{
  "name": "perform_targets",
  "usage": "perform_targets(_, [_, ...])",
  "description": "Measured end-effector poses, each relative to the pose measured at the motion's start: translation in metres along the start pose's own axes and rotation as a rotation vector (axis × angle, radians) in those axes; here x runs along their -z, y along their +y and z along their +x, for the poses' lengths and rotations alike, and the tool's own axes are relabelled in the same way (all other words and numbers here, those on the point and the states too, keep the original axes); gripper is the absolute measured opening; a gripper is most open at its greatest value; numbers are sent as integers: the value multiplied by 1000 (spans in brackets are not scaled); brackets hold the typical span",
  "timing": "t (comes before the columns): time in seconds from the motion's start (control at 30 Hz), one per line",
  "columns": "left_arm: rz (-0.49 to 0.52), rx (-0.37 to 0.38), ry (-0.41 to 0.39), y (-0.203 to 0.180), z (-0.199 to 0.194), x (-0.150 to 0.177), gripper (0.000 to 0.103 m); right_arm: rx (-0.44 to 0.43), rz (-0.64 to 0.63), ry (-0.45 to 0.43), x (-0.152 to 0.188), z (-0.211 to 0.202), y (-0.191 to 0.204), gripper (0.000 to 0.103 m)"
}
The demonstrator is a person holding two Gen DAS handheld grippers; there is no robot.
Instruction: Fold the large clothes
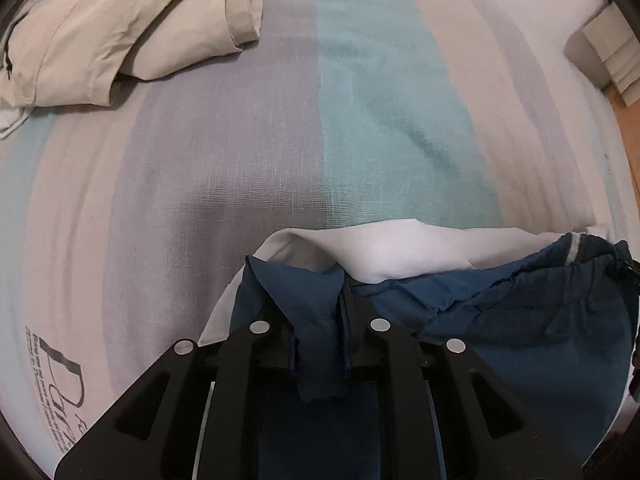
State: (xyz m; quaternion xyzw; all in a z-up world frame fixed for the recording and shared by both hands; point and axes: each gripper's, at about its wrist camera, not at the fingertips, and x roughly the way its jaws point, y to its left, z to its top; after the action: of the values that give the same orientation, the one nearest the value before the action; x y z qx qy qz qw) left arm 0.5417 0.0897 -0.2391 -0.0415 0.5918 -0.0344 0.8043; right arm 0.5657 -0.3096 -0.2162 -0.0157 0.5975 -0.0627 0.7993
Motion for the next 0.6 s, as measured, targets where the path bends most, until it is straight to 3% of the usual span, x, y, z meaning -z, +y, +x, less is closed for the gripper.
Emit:
perform_targets(0.07, [1, -8, -10, 0, -10, 2, 30, -9, 19, -55, 4, -17, -3, 58])
perform_targets(0.13, [0, 1, -35, -2, -27, 4, 68, -43, 38, -98, 9, -32, -7, 66])
perform_targets(0.2, [-3, 56, -74, -6, -45, 8, 84, -67, 46, -141, 15, -46, -8, 76])
perform_targets(0.3, [23, 43, -111, -17, -68, 21, 94, -99, 17, -154, 34, -61, 1, 77])
perform_targets(0.43, [37, 81, -139, -43, -96, 52, 95, -104, -27, -191, 56, -83, 15, 81])
perform_targets(0.6, [96, 166, -86, -102, -92, 94, 95, -86, -125, -139, 88, -79, 36, 81])
